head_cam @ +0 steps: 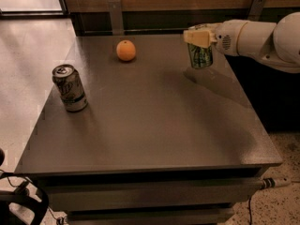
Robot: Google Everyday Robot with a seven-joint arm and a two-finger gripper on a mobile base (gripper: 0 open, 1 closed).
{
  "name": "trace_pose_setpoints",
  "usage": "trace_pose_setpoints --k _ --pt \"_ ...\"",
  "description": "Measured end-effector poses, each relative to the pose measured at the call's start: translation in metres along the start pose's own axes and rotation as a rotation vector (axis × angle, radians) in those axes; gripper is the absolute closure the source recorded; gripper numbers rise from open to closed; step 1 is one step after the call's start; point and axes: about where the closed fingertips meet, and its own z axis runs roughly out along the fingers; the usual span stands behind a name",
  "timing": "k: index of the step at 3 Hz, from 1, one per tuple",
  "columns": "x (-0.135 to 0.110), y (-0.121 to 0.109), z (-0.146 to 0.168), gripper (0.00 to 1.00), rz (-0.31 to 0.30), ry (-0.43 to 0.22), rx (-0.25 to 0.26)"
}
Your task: Place green can upright
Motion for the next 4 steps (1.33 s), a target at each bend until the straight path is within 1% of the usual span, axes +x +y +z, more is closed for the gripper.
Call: trace_pose_setpoints --k 1,2,3,4 --pt "-0.001 0.004 0.001 1.0 -0.042 -0.046 -0.014" --pt "0.002 0.009 0.01 1.0 -0.096 -0.08 -0.049" --pt "0.007 0.01 0.018 1.0 -0.133 -0.106 -0.079" --pt "0.015 0.008 0.022 1.0 -0.132 -0.133 -0.096"
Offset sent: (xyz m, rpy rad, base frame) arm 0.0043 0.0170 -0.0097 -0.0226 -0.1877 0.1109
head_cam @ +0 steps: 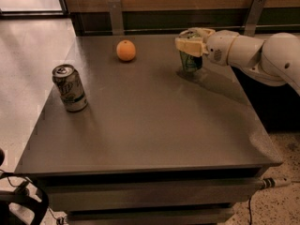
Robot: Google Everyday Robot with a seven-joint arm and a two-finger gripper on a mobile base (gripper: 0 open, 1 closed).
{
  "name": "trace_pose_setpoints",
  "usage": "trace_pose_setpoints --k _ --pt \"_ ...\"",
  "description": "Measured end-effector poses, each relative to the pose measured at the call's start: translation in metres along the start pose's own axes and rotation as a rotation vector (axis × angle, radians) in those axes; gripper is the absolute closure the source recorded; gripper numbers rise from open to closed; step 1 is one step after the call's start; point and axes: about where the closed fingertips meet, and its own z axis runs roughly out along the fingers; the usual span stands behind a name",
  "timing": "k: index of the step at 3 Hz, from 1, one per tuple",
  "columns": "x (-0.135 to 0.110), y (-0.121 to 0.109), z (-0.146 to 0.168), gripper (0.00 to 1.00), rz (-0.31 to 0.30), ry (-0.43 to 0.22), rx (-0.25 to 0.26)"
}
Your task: Place green can upright
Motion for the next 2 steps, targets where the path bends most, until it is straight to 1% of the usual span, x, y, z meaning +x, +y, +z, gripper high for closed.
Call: trace_pose_setpoints --k 2 --pt "0.026 -0.007 -0.003 1.0 0.056 -0.052 -0.005"
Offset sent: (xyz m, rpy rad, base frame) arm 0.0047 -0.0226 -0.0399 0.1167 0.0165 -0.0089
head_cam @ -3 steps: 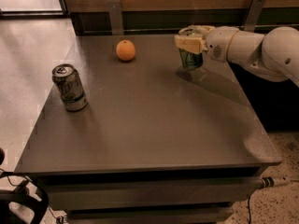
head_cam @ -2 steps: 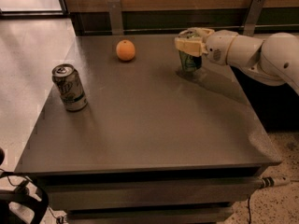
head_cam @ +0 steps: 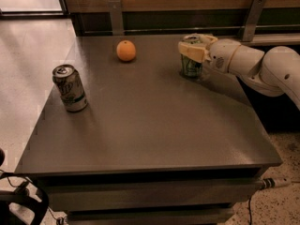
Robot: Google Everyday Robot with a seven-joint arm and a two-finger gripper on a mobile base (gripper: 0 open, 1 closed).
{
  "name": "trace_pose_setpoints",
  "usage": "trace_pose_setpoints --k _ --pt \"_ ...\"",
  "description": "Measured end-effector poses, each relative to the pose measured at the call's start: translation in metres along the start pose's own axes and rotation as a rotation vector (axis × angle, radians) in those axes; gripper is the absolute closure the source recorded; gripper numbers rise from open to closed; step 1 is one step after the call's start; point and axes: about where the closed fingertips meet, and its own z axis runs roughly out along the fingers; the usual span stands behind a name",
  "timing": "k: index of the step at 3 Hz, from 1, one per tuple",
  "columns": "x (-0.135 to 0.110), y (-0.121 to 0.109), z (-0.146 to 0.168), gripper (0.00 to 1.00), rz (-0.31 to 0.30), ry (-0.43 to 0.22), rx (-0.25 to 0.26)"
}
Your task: Place green can upright
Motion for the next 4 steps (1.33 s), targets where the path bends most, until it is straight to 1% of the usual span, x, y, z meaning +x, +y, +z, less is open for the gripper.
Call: trace_pose_setpoints --k 1,2,4 --pt "-0.0021 -0.0002 -0.0002 1.0 0.001 -0.001 0.0" --pt "-0.0032 -0.0002 -0.0003 0.82 0.001 -0.001 0.0" --pt "-0.004 -0.0001 -0.0001 0.36 0.001 -0.001 0.0"
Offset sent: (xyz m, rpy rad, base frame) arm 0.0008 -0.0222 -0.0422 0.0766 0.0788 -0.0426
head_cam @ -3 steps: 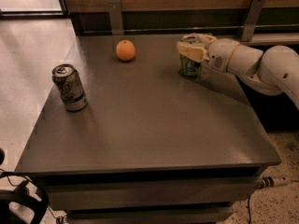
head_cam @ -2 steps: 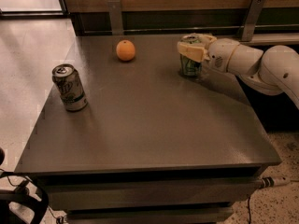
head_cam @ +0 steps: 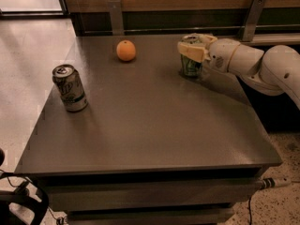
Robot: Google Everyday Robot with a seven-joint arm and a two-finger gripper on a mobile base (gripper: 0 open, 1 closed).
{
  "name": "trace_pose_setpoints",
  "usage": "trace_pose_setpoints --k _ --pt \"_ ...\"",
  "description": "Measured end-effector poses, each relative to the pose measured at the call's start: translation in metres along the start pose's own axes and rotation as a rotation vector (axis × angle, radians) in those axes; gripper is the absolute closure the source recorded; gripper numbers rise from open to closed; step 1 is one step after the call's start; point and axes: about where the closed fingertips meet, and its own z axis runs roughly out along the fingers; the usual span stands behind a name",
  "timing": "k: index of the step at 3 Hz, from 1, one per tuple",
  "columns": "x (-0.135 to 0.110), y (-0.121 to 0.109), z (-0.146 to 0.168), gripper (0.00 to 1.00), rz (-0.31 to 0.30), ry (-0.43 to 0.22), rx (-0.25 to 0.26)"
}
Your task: Place green can upright
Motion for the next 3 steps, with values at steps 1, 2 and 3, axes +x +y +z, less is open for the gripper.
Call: trace_pose_setpoints --k 1,2,3 --pt "0.0 0.0001 0.0001 0.12 0.0 0.0 0.0" --pt "-0.0002 0.0019 0.0023 0.0 0.0 0.0 -0.004" --pt "-0.0002 0.0019 0.0024 0.0 0.0 0.0 -0.005"
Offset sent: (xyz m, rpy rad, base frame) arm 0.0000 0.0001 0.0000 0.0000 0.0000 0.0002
